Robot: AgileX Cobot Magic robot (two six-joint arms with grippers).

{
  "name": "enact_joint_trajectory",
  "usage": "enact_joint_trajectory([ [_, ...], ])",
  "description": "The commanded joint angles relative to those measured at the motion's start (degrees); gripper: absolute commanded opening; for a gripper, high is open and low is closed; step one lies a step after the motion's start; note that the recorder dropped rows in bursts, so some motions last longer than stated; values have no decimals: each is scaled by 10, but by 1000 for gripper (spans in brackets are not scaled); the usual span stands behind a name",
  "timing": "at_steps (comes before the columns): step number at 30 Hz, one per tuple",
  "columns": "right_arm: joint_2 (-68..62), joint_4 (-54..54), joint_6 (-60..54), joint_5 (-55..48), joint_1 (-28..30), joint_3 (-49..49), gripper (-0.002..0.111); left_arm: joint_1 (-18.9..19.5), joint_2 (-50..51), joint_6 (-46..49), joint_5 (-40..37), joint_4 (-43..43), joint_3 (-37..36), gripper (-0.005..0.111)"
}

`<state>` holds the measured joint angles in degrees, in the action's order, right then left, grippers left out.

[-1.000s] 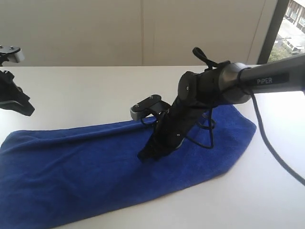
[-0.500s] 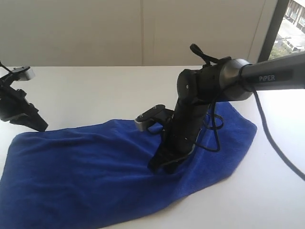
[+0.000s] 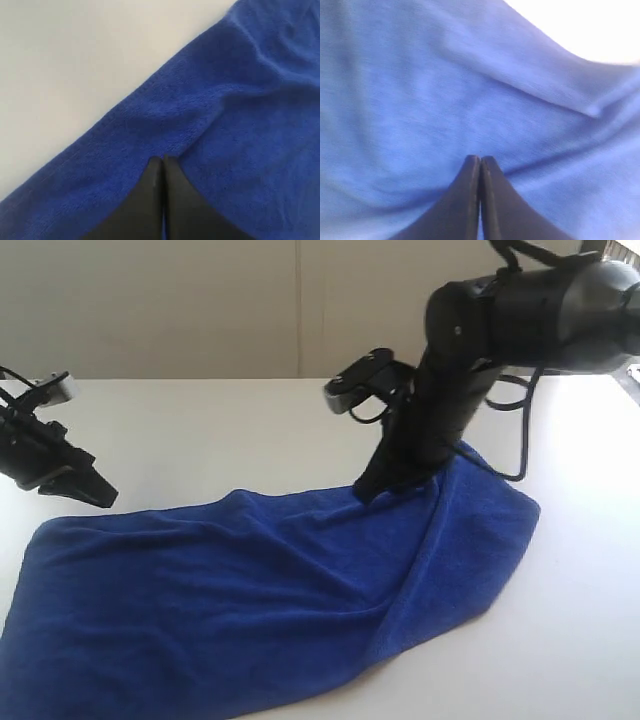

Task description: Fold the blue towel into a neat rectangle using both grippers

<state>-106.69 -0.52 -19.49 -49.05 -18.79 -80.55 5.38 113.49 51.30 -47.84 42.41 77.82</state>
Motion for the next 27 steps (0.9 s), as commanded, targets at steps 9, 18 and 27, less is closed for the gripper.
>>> enact_joint_trajectory([
  [9, -9, -4, 44, 2, 259, 0, 2, -19, -2, 53, -49, 95, 0, 0],
  [18, -87, -111, -12, 6, 295, 0, 44, -131, -2, 72, -57, 96, 0, 0],
  [27, -122, -118, 2, 23, 295, 0, 44, -163, -2, 76, -58, 85, 0, 0],
])
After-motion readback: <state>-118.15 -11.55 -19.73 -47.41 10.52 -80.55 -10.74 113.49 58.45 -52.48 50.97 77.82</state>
